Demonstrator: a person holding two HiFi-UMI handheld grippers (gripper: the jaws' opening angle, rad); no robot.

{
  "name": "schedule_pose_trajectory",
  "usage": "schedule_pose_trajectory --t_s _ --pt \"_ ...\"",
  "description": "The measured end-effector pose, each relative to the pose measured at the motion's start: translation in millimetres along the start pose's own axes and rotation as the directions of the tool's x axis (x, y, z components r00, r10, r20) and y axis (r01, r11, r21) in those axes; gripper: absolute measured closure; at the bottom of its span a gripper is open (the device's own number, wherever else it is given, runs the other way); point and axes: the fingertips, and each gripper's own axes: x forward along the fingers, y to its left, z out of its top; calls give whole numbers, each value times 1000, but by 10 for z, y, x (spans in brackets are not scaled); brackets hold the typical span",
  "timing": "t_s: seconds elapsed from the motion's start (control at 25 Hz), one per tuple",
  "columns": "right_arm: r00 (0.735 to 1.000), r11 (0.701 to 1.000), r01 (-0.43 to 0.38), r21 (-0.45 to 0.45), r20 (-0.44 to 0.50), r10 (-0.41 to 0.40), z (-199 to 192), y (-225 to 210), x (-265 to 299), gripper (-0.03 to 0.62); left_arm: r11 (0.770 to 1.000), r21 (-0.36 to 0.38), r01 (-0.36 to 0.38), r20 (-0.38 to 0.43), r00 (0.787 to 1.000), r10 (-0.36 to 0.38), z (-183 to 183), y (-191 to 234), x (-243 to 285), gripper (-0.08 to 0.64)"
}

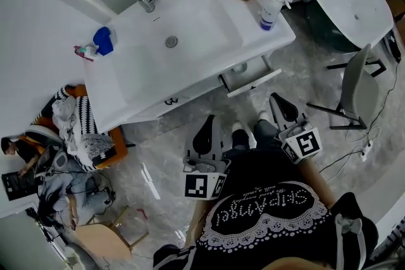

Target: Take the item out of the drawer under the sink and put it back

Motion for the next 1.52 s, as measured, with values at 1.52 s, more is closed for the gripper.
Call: schedule_pose_trajectory --t_s 1.52 --pt "979 979 -203 -23 -5 202 194 -547 -78 572 987 68 -149 -4 989 150 -187 -456 475 554"
